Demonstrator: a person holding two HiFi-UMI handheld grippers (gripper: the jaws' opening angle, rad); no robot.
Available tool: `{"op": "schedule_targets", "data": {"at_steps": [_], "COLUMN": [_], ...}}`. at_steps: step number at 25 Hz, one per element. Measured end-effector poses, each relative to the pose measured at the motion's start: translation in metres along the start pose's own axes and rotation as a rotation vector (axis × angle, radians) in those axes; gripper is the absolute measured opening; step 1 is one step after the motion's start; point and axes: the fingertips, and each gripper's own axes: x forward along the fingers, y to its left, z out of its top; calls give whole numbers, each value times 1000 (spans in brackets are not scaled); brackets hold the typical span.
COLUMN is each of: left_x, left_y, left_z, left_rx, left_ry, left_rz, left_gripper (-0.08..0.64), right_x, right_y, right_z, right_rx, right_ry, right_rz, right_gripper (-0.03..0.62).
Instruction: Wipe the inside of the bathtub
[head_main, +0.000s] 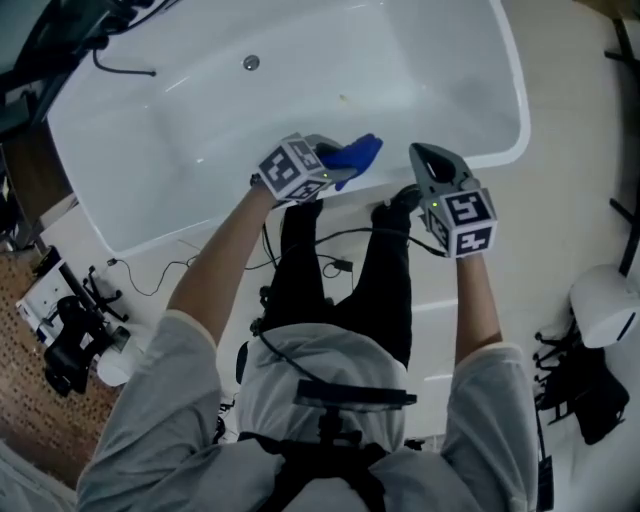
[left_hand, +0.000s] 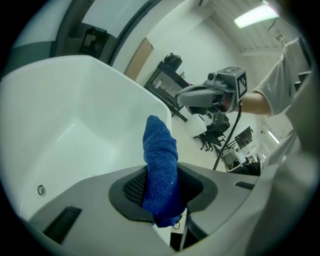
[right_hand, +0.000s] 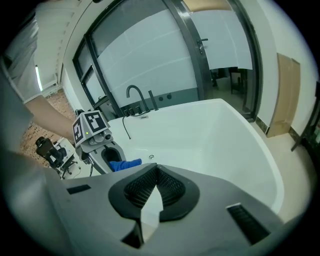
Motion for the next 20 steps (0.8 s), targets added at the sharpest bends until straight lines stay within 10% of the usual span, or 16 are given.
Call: {"op": "schedule_targets", "data": {"at_steps": [10,20], "left_x": [58,85], "left_y": [19,19], "left_z": [-51,-44], "left_rx": [124,118], "left_ry": [273,302], "left_rz": [-191,-375], "left_gripper": [124,120], "right_x": [31,48], "right_y": [-28,-58], "right_z": [-9,-7], "right_rx": [22,5], "right_ry": [-9,-11], "right_rz": [17,-18], "right_gripper": [9,9]}}
